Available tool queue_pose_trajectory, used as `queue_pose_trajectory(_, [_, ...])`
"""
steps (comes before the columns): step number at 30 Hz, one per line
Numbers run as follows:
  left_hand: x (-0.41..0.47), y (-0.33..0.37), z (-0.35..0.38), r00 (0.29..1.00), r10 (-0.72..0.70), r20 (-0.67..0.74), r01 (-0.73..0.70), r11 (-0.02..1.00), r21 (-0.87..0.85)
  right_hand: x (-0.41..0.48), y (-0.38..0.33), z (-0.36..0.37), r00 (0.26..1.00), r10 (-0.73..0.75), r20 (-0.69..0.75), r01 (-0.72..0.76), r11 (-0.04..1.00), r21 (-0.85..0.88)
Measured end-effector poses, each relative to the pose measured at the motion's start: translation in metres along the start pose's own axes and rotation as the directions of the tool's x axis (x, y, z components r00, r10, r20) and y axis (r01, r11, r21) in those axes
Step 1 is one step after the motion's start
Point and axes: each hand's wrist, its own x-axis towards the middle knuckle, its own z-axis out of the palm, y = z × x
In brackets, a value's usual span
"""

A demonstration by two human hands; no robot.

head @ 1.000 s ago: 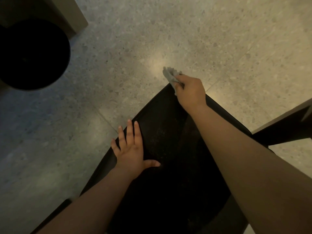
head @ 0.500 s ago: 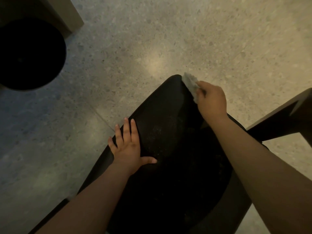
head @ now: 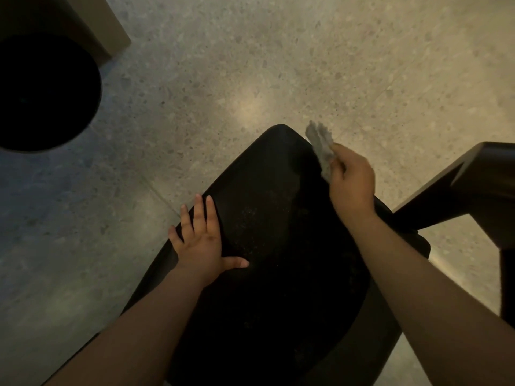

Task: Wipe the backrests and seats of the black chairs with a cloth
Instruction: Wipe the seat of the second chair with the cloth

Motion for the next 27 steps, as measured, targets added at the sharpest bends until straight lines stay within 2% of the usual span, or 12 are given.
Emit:
queue_pose_trajectory(2, [0.000, 0.000, 0.000, 1.000, 0.001, 0.000, -0.001, 1.000, -0.003, 0.006, 0.013, 0.002, 0.992, 0.119, 0.044, -0.116, 0.992, -0.055])
queue_pose_trajectory(4, [0.001, 0.000, 0.000, 1.000, -0.003, 0.006, 0.003, 1.000, -0.001, -0.005, 0.014, 0.011, 0.982, 0.180, 0.055, -0.172, 0.978, -0.116])
queue_pose_trajectory(6, [0.001, 0.001, 0.000, 1.000, -0.004, 0.004, 0.004, 1.000, 0.000, -0.029, 0.005, 0.020, 0.990, 0.125, 0.065, -0.118, 0.987, -0.105])
queue_pose_trajectory(8, [0.000, 0.000, 0.000, 1.000, 0.002, -0.003, -0.002, 1.000, -0.003, -0.052, -0.002, 0.024, 0.986, 0.067, 0.156, -0.065, 0.998, -0.019])
queue_pose_trajectory(11, [-0.001, -0.001, 0.000, 1.000, 0.008, -0.011, -0.008, 1.000, -0.008, -0.065, -0.004, 0.015, 0.968, 0.045, 0.246, -0.067, 0.995, 0.080])
queue_pose_trajectory(14, [0.000, 0.001, -0.001, 1.000, -0.005, -0.012, 0.004, 1.000, -0.001, -0.050, 0.003, 0.000, 0.995, 0.044, 0.093, -0.055, 0.991, 0.124])
queue_pose_trajectory(16, [-0.001, 0.001, 0.000, 1.000, -0.005, -0.011, 0.005, 1.000, -0.002, -0.038, 0.012, -0.005, 0.997, 0.081, 0.014, -0.082, 0.996, 0.028])
queue_pose_trajectory(18, [-0.001, 0.000, 0.000, 1.000, 0.000, -0.015, 0.000, 1.000, -0.008, -0.036, 0.016, -0.003, 0.992, 0.126, 0.003, -0.126, 0.988, -0.085])
queue_pose_trajectory(20, [-0.001, 0.000, 0.001, 1.000, 0.001, -0.015, -0.002, 1.000, -0.014, -0.047, 0.013, 0.005, 0.987, 0.156, 0.029, -0.151, 0.982, -0.115])
queue_pose_trajectory(25, [-0.001, -0.001, 0.001, 0.999, 0.014, -0.033, -0.014, 1.000, -0.027, -0.083, 0.000, 0.012, 0.972, 0.095, 0.213, -0.110, 0.992, 0.062])
queue_pose_trajectory(27, [-0.001, -0.002, 0.002, 0.998, 0.029, -0.047, -0.031, 0.998, -0.046, -0.082, -0.002, 0.005, 0.970, 0.074, 0.233, -0.098, 0.991, 0.093])
